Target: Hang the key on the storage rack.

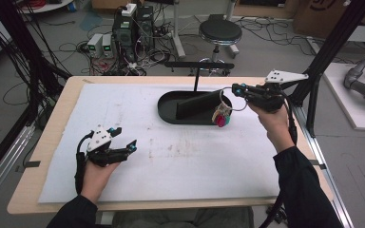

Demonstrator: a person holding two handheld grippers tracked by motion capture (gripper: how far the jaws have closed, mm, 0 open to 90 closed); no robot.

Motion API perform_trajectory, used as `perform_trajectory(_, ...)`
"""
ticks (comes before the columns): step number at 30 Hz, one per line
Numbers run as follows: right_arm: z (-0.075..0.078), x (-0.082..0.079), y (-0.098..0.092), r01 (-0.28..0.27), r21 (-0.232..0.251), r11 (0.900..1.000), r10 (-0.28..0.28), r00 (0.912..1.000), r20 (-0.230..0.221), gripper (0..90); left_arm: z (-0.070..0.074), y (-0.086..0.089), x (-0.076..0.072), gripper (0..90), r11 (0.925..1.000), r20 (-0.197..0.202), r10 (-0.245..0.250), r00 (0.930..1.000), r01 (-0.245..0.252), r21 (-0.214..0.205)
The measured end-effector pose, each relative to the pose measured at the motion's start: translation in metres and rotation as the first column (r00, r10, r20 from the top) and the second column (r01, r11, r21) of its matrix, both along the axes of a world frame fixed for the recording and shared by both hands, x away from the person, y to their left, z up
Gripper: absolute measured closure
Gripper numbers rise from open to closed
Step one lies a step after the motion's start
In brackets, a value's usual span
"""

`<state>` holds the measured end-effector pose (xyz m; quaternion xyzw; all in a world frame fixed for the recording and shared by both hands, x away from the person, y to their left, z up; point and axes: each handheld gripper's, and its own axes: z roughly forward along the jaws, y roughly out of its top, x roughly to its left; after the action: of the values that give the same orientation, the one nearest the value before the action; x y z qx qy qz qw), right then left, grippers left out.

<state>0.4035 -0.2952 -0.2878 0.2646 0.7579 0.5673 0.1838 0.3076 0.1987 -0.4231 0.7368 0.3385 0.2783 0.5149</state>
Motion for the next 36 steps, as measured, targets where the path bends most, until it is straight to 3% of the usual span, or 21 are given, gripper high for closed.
perform_trajectory(12,0.000,0.019,-0.002,0.038,0.000,0.9993,-0.038,0.9993,-0.007,87.7,0.000,0.003,-0.001,26.5,1.0000,0.001,0.005,1.0000,-0.005,-0.003)
perform_trajectory(18,0.000,0.029,0.001,0.059,-0.030,0.9978,-0.060,0.9982,-0.011,87.7,-0.001,0.001,-0.002,26.5,1.0000,0.000,0.000,1.0000,0.000,0.003)
perform_trajectory(27,-0.005,0.045,0.001,0.094,-0.029,0.9951,-0.095,0.9952,-0.021,87.7,-0.002,0.002,-0.005,26.5,1.0000,0.010,-0.001,0.9999,0.001,0.001)
perform_trajectory(33,-0.003,0.056,0.004,0.114,-0.053,0.9921,-0.116,0.9925,-0.040,87.7,-0.003,0.003,-0.009,26.5,1.0000,0.012,0.002,0.9999,-0.002,0.006)
perform_trajectory(36,-0.001,0.060,0.005,0.123,-0.049,0.9912,-0.125,0.9918,-0.029,87.7,-0.003,0.005,-0.011,26.5,0.9999,0.013,0.008,0.9999,-0.008,0.008)
